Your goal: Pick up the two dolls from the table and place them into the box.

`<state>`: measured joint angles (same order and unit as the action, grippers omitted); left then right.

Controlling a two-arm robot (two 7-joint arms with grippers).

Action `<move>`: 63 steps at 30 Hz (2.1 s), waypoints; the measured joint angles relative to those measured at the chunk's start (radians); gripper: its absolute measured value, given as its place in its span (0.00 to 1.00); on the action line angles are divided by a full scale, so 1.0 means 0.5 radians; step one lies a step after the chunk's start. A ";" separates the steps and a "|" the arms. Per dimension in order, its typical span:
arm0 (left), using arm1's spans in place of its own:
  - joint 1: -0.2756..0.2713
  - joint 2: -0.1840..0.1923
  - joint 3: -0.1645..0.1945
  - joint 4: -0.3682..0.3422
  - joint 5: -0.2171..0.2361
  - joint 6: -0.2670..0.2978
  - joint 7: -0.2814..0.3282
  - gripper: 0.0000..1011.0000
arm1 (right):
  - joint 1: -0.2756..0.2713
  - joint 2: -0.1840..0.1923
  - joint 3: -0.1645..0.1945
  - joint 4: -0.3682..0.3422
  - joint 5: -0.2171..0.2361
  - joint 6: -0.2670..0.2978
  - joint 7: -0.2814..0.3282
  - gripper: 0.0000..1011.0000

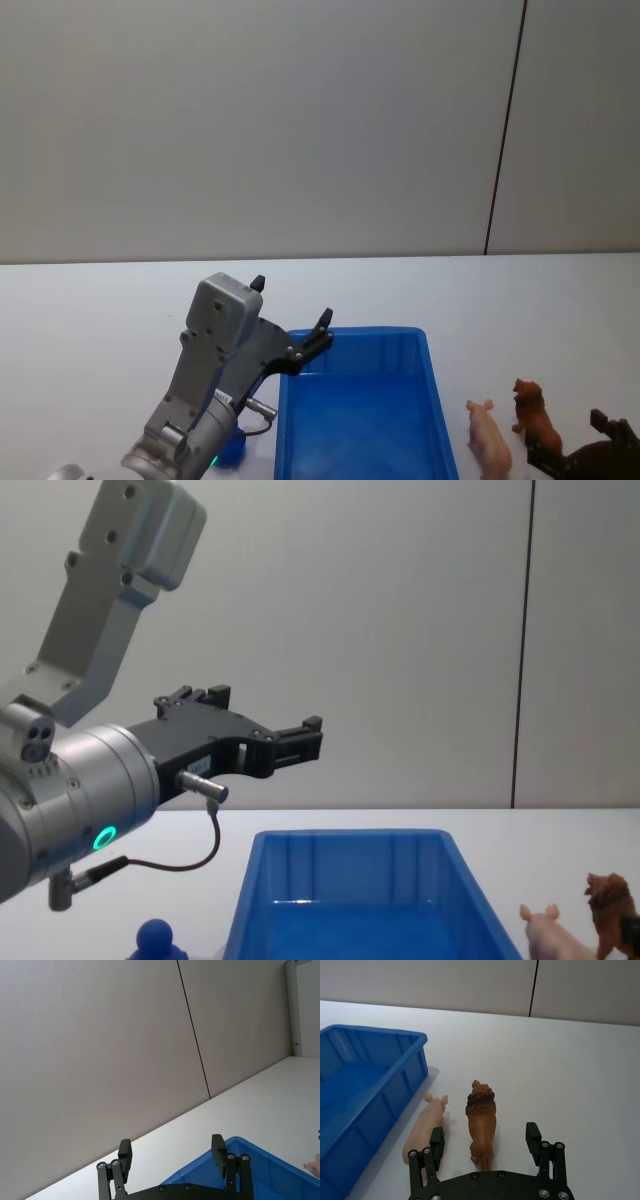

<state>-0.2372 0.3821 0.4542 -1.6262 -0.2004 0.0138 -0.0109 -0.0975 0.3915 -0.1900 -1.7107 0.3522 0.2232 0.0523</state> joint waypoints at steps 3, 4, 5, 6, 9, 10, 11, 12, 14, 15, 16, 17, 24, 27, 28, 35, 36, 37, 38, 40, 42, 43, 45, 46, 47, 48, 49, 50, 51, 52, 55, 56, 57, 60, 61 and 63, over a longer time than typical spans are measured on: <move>0.000 0.000 0.000 0.000 0.000 0.000 0.000 0.99 | -0.003 -0.003 -0.003 0.020 -0.010 0.000 0.000 0.99; 0.000 0.000 0.000 0.000 0.000 0.000 0.000 0.99 | -0.003 -0.005 -0.003 0.029 -0.012 0.000 0.001 0.99; 0.000 0.000 0.000 0.000 0.000 0.000 0.000 0.99 | -0.003 -0.005 -0.004 0.035 -0.016 0.000 0.001 0.99; 0.000 0.000 0.000 0.000 0.000 0.000 0.000 0.99 | -0.003 -0.007 -0.005 0.041 -0.020 0.000 0.002 0.99; 0.000 0.000 0.000 0.000 0.000 0.000 0.000 0.99 | 0.003 -0.013 -0.007 0.068 -0.035 -0.006 0.007 0.99; 0.000 0.000 0.000 0.000 0.000 0.000 0.000 0.99 | 0.006 -0.016 -0.008 0.079 -0.039 -0.008 0.009 0.99; 0.000 0.000 0.000 0.000 0.000 0.000 0.000 0.99 | 0.009 -0.018 -0.010 0.087 -0.044 -0.011 0.012 0.99; 0.000 0.000 0.000 0.000 0.000 0.000 0.000 0.99 | 0.016 -0.022 -0.011 0.105 -0.053 -0.016 0.017 0.99; 0.000 0.000 0.000 0.000 0.000 0.000 0.000 0.99 | 0.029 -0.030 -0.014 0.135 -0.066 -0.025 0.025 0.95; 0.000 0.000 0.000 0.000 0.000 0.000 0.000 0.99 | 0.034 -0.032 -0.015 0.145 -0.072 -0.029 0.030 0.93; 0.000 0.000 0.000 0.000 0.000 0.000 0.000 0.99 | 0.040 -0.036 -0.016 0.158 -0.077 -0.033 0.034 0.92; 0.000 0.000 0.000 0.000 0.000 0.000 0.000 0.99 | 0.046 -0.039 -0.018 0.170 -0.081 -0.037 0.038 0.91; 0.000 0.000 0.000 0.000 0.000 0.000 0.000 0.99 | 0.123 -0.081 -0.031 0.307 -0.128 -0.090 0.085 0.70; 0.000 0.000 0.000 0.000 0.000 0.000 0.000 0.99 | 0.148 -0.093 -0.035 0.348 -0.142 -0.111 0.102 0.62; 0.000 0.000 0.000 0.000 0.000 0.000 0.000 0.99 | 0.164 -0.102 -0.039 0.376 -0.151 -0.127 0.114 0.58; 0.000 0.000 0.000 0.000 0.000 0.000 0.000 0.99 | 0.219 -0.135 -0.050 0.461 -0.171 -0.193 0.163 0.36; 0.000 0.000 0.000 0.000 0.000 0.000 0.000 0.99 | 0.223 -0.137 -0.051 0.464 -0.172 -0.200 0.167 0.34; 0.000 0.000 0.000 0.000 0.000 0.000 0.000 0.99 | 0.229 -0.141 -0.052 0.469 -0.172 -0.213 0.176 0.31; 0.000 0.000 0.000 0.000 0.000 0.000 0.000 0.99 | 0.229 -0.141 -0.052 0.469 -0.172 -0.213 0.176 0.30; 0.000 0.000 0.000 0.000 0.000 0.000 0.000 0.99 | 0.235 -0.145 -0.052 0.470 -0.172 -0.229 0.186 0.30; 0.000 0.000 0.000 0.000 0.000 0.000 0.000 0.99 | 0.237 -0.147 -0.052 0.458 -0.171 -0.245 0.195 0.29; 0.000 0.000 0.000 0.000 0.000 0.000 0.000 0.99 | 0.237 -0.147 -0.052 0.443 -0.167 -0.255 0.200 0.30; 0.000 0.000 0.000 0.000 0.000 0.000 0.000 0.99 | 0.237 -0.147 -0.051 0.426 -0.164 -0.263 0.203 0.30; 0.000 0.000 0.000 0.000 0.000 0.000 0.000 0.99 | 0.235 -0.146 -0.050 0.402 -0.160 -0.272 0.208 0.30; 0.000 0.000 0.000 0.000 0.000 0.000 0.000 0.99 | 0.234 -0.145 -0.049 0.390 -0.158 -0.276 0.210 0.29; 0.000 0.000 0.000 0.000 0.000 0.000 0.000 0.99 | 0.233 -0.144 -0.048 0.378 -0.156 -0.280 0.212 0.30; 0.000 0.000 0.000 0.000 0.000 0.000 0.000 0.99 | 0.232 -0.143 -0.048 0.366 -0.153 -0.284 0.216 0.30; 0.000 0.000 0.000 0.000 0.000 0.000 0.000 0.99 | 0.231 -0.142 -0.046 0.336 -0.148 -0.290 0.224 0.30; 0.000 0.000 0.000 0.000 0.000 0.000 0.000 0.99 | 0.230 -0.142 -0.045 0.322 -0.146 -0.293 0.228 0.30; 0.000 0.000 0.000 0.000 0.000 0.000 0.000 0.99 | 0.230 -0.141 -0.045 0.309 -0.144 -0.296 0.233 0.30; 0.000 0.000 0.000 0.000 0.000 0.000 0.000 0.99 | 0.234 -0.142 -0.045 0.243 -0.133 -0.303 0.268 0.30; 0.000 0.000 0.000 0.000 0.000 0.000 0.000 0.99 | 0.234 -0.142 -0.045 0.243 -0.133 -0.303 0.268 0.29; 0.000 0.000 0.000 0.000 0.000 0.000 0.000 0.99 | 0.239 -0.145 -0.048 0.222 -0.131 -0.303 0.287 0.30; 0.000 0.000 0.000 0.000 0.000 0.000 0.000 0.99 | 0.256 -0.158 -0.058 0.189 -0.131 -0.303 0.328 0.30; 0.000 0.000 0.000 0.000 0.000 0.000 0.000 0.99 | 0.262 -0.161 -0.061 0.183 -0.131 -0.302 0.338 0.30; 0.000 0.000 0.000 0.000 0.000 0.000 0.000 0.99 | 0.274 -0.170 -0.068 0.175 -0.135 -0.296 0.364 0.29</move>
<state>-0.2372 0.3821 0.4542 -1.6262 -0.2004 0.0138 -0.0109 0.0393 0.3063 -0.2242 -1.6235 0.2849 0.0750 0.2345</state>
